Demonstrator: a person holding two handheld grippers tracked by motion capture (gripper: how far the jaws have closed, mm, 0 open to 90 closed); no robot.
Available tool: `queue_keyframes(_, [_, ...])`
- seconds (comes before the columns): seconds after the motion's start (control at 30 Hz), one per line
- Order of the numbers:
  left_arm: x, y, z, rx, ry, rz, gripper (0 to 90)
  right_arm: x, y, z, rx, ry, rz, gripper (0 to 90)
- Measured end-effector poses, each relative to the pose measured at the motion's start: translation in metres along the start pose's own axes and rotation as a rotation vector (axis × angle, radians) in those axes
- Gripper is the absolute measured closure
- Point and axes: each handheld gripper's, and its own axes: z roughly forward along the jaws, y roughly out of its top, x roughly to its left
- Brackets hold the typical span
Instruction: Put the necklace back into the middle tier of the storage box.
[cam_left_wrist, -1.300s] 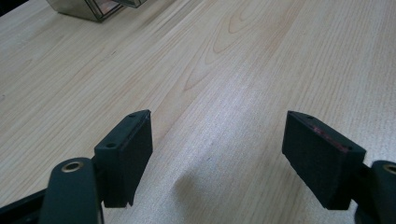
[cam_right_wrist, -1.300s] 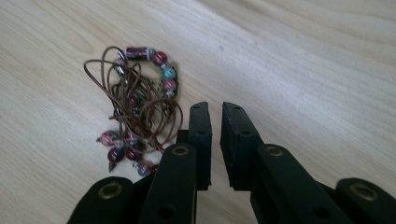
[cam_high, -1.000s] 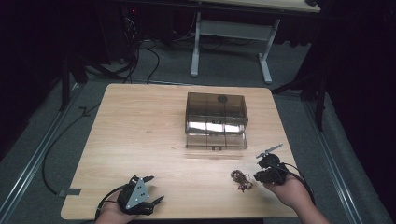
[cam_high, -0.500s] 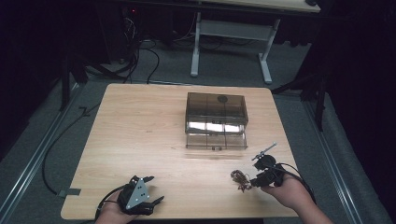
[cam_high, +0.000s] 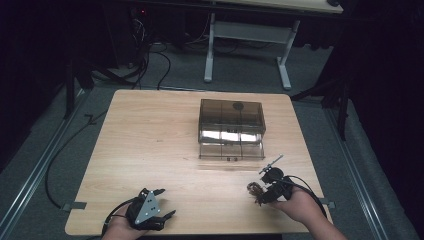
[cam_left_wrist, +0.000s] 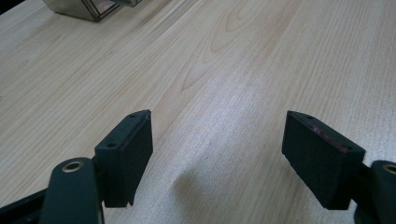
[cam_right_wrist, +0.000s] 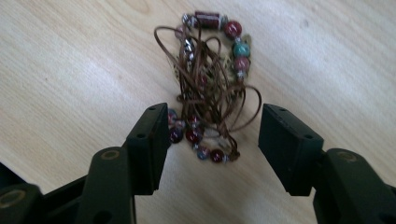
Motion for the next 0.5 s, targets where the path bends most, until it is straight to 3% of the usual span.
queue_keyframes(0.17, [0.000,0.000,0.000,0.000,-0.002,0.001,25.1,0.004,0.009,0.005,0.008,-0.009,-0.031,46.4])
queue_keyframes(0.27, [0.000,0.000,0.000,-0.001,-0.003,0.001,25.1,0.007,0.015,0.004,0.004,-0.015,-0.032,52.5])
queue_keyframes(0.5, [0.000,0.000,0.000,-0.003,-0.005,0.001,25.1,0.002,0.023,0.007,0.052,-0.034,-0.031,53.0])
